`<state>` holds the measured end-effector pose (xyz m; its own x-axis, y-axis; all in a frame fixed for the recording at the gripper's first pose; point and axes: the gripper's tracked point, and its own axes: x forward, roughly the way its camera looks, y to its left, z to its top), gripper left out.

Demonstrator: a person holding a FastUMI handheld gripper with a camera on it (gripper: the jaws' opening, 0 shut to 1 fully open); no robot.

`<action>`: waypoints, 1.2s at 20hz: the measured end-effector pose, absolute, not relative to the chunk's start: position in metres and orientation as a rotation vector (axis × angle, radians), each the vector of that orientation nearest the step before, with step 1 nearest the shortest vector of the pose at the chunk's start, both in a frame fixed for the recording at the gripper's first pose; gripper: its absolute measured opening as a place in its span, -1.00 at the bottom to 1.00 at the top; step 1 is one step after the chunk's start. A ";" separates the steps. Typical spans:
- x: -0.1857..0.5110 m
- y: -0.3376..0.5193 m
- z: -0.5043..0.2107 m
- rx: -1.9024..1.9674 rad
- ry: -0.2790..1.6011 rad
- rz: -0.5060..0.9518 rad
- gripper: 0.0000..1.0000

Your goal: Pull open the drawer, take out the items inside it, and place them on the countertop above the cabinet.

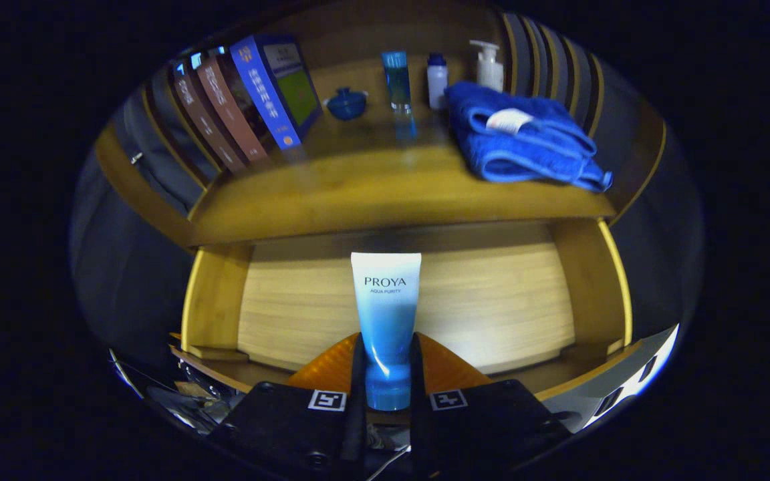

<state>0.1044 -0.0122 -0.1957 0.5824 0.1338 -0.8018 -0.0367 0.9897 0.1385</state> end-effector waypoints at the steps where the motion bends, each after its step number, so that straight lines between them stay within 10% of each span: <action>1: 0.112 -0.013 -0.180 0.097 0.919 0.097 -0.39; 18: 0.261 -0.005 -0.188 0.033 1.126 0.031 -0.39; 24: 0.270 -0.008 -0.193 0.008 1.133 0.032 0.10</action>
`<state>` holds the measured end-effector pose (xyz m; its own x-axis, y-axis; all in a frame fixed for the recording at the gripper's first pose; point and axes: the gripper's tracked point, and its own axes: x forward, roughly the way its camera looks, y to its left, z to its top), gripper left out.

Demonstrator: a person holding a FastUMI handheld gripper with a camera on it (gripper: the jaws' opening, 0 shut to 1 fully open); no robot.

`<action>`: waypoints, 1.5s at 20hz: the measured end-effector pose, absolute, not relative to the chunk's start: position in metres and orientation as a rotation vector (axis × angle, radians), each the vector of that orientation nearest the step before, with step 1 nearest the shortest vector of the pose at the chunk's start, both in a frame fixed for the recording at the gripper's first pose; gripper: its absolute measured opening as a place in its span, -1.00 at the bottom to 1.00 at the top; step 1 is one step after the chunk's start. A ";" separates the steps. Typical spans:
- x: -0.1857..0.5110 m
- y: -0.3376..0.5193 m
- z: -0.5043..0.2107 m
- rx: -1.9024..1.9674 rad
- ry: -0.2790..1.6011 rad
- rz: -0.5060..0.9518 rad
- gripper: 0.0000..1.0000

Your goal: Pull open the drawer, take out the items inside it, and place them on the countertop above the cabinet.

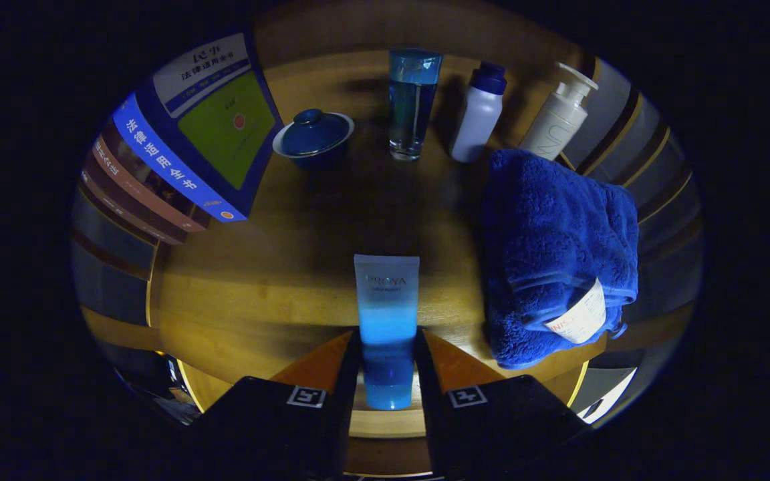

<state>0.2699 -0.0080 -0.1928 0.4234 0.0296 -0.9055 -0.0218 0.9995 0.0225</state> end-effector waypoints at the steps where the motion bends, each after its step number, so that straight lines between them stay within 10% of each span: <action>1: 0.269 -0.006 -0.191 0.012 1.121 0.034 0.22; 8: 0.238 0.007 -0.148 0.047 0.994 0.083 1.00; 22: 0.082 0.027 -0.058 -0.022 0.278 0.090 1.00; 30: 0.012 0.016 -0.122 -0.051 0.061 0.068 0.99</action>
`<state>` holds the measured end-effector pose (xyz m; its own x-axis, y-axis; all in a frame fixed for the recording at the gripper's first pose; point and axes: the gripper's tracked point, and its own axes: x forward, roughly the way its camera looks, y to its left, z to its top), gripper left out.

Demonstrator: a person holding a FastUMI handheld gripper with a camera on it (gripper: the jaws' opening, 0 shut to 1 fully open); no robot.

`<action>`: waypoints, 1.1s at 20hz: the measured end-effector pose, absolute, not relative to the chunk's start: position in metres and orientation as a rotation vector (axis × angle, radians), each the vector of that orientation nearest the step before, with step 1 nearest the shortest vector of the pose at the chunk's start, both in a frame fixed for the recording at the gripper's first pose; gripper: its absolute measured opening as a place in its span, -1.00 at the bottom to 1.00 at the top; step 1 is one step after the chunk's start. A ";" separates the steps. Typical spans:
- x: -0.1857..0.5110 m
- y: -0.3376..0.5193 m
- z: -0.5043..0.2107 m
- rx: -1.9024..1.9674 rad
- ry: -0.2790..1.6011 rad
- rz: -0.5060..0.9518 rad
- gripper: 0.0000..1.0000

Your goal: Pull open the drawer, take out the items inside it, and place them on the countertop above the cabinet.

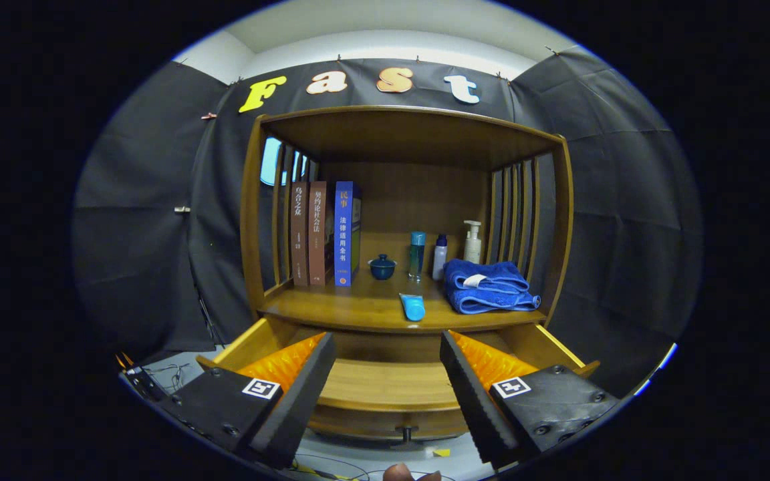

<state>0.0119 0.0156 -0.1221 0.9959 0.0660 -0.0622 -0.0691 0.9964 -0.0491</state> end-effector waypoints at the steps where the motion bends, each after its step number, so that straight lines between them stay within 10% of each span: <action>1: 0.008 0.009 -0.130 -0.066 0.042 0.053 0.99; 22: 0.029 0.000 -0.248 -0.011 0.064 0.035 0.95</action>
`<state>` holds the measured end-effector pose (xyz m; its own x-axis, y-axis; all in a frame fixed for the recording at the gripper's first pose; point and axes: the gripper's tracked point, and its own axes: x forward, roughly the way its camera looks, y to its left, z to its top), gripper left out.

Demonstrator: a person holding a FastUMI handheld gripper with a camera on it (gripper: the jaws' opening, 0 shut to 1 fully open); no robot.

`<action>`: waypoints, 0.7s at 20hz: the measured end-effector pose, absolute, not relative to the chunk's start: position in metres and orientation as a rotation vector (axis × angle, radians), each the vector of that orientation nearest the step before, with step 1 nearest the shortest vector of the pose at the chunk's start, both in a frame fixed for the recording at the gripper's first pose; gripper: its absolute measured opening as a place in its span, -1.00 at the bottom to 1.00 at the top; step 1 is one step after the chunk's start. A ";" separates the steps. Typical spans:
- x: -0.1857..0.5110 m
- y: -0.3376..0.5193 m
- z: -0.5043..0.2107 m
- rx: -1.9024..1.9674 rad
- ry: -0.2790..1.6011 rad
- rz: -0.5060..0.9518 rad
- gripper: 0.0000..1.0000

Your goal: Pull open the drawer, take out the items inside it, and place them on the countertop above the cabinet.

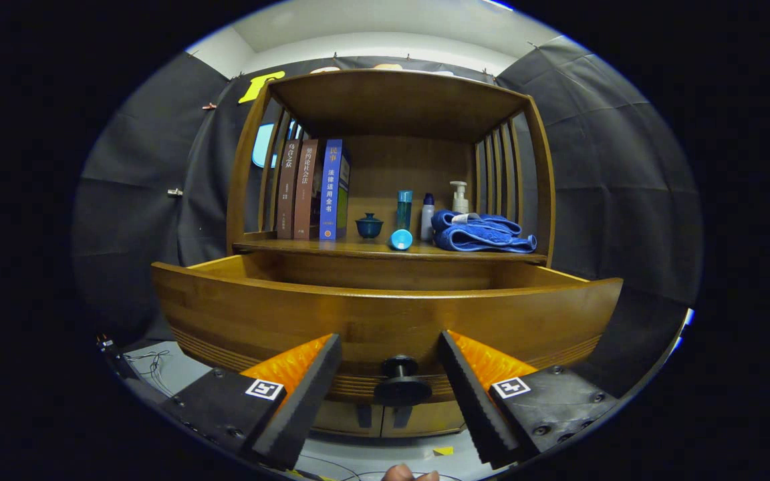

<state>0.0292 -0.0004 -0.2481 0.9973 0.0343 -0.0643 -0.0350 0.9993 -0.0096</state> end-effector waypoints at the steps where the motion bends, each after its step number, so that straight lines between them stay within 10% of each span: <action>1: 0.036 0.000 -0.248 -0.014 0.063 0.036 0.94; 14: 0.146 0.009 -0.242 -0.009 0.070 0.037 0.96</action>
<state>0.1464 0.0089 -0.2423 0.9969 0.0369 -0.0699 -0.0376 0.9993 -0.0078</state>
